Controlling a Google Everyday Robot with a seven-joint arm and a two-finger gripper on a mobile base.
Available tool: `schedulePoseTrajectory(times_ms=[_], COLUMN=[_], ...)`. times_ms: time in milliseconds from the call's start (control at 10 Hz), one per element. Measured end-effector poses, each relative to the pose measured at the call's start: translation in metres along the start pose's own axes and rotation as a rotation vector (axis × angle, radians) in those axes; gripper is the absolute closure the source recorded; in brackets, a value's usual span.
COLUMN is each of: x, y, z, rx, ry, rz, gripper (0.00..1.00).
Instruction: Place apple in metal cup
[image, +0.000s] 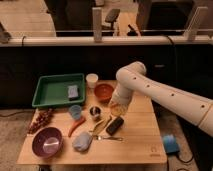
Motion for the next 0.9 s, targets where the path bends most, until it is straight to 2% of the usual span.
schedulePoseTrajectory(times_ms=[500, 900], x=[-0.003, -0.013], y=[-0.041, -0.066], z=[0.004, 0.015], rx=[-0.053, -0.082], ry=[-0.017, -0.016], rz=[-0.116, -0.167], gripper=[1.00, 1.00])
